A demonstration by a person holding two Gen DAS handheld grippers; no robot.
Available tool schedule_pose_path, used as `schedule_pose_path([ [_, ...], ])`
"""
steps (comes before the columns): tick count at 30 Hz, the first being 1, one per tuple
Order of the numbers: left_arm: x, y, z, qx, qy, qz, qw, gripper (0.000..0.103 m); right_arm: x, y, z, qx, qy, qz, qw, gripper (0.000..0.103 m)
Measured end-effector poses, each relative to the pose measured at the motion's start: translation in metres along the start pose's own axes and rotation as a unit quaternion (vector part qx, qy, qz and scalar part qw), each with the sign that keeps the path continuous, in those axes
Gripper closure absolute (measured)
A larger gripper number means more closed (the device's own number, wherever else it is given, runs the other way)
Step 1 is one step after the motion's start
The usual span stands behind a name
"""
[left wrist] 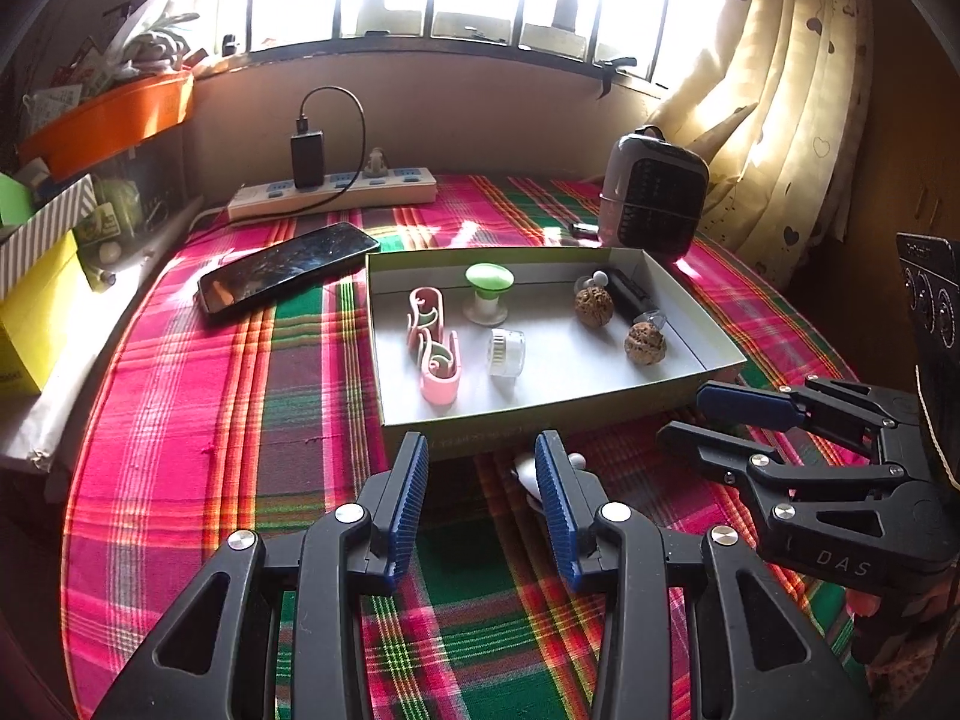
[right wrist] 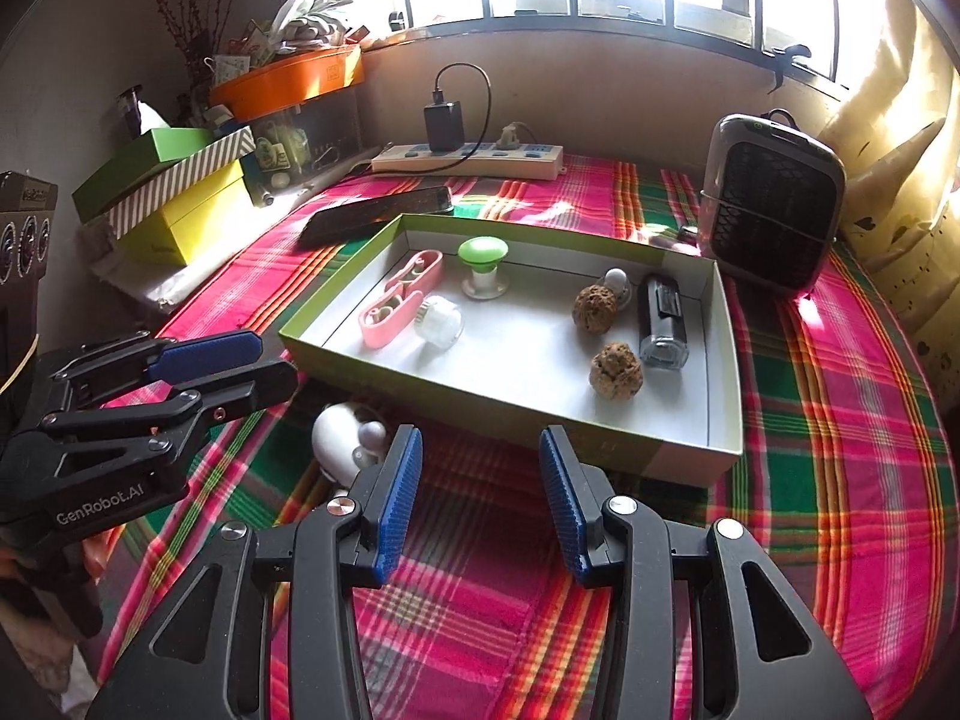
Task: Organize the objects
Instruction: 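Withdraw both open tools from the box toward the remaining loose objects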
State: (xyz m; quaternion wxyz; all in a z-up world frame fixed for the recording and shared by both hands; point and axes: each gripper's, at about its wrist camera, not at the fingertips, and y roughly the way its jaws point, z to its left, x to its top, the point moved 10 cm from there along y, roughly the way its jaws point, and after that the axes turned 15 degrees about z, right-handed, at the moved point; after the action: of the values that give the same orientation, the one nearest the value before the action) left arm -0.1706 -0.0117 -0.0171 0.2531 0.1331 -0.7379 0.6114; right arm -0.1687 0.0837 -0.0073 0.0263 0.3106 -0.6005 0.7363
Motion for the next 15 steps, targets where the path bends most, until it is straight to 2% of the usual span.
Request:
schedule_pose_path([
  [15,-0.021,0.005,0.015,-0.006,-0.024,0.014,0.9996,0.067,-0.018,0.016,0.033,0.035,-0.022,0.027,0.999,0.061],
])
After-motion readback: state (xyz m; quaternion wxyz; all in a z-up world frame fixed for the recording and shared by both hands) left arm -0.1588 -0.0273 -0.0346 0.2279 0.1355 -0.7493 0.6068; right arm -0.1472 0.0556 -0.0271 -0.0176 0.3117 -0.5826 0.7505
